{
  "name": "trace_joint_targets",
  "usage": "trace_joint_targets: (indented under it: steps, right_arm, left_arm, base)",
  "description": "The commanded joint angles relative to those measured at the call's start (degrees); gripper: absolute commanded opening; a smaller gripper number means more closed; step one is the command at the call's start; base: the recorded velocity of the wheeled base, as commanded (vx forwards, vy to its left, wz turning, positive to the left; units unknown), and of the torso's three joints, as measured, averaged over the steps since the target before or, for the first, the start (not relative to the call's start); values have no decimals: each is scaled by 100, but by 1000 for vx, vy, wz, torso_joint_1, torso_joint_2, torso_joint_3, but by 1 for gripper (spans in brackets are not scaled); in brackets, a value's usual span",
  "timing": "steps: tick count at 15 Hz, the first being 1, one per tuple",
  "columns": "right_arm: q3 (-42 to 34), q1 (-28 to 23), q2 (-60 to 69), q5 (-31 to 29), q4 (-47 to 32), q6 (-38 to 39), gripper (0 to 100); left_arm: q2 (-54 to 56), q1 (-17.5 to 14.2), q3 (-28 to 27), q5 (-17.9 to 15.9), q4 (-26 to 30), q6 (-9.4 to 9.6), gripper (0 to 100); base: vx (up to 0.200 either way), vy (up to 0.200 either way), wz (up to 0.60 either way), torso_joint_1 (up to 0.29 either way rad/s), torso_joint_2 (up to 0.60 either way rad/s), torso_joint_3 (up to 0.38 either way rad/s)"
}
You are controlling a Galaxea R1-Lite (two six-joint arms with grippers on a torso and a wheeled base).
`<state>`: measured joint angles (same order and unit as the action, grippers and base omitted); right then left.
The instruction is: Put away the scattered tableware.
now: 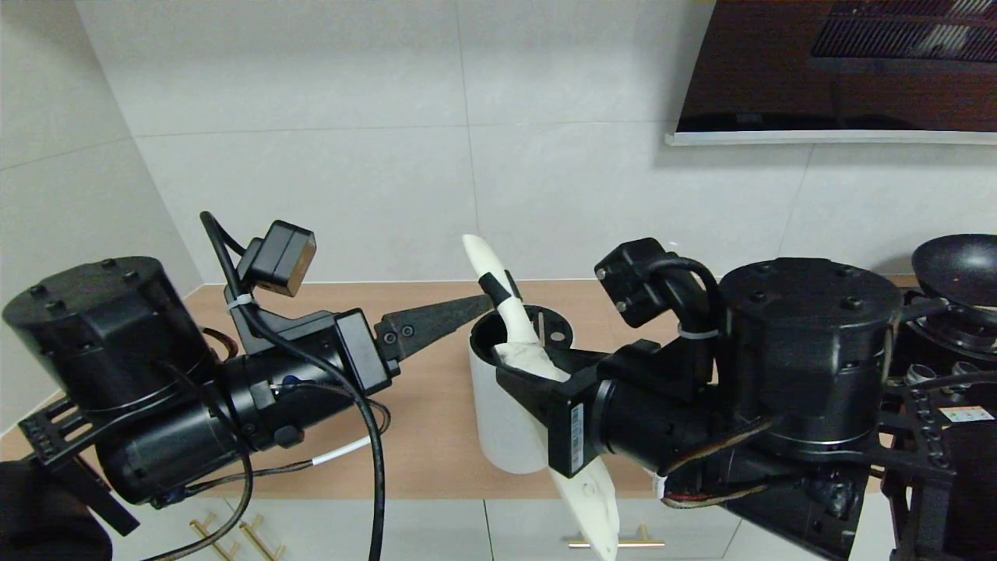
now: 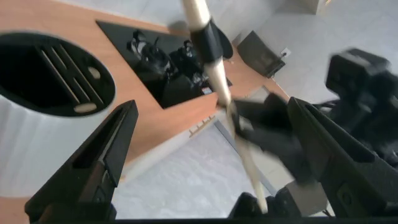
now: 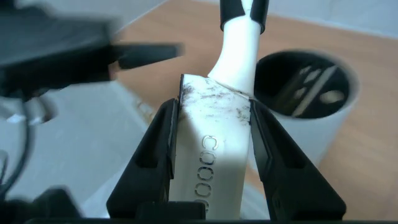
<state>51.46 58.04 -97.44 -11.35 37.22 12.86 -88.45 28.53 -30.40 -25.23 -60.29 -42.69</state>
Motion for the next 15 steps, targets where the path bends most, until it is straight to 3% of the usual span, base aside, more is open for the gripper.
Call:
trace_joint_targets:
  steps: [1,15]
  right_arm:
    - [-4,102,-153,-16,5,-3,0]
    - [-4,366,-443,-263,427,23,0]
  left_arm:
    - [-31,13,-1,54,-53,-2,100]
    - [-234,188,-18,317,-61,6,100]
  base:
    - [0,0,0,0,0,0]
    - [0,0,0,0,0,0]
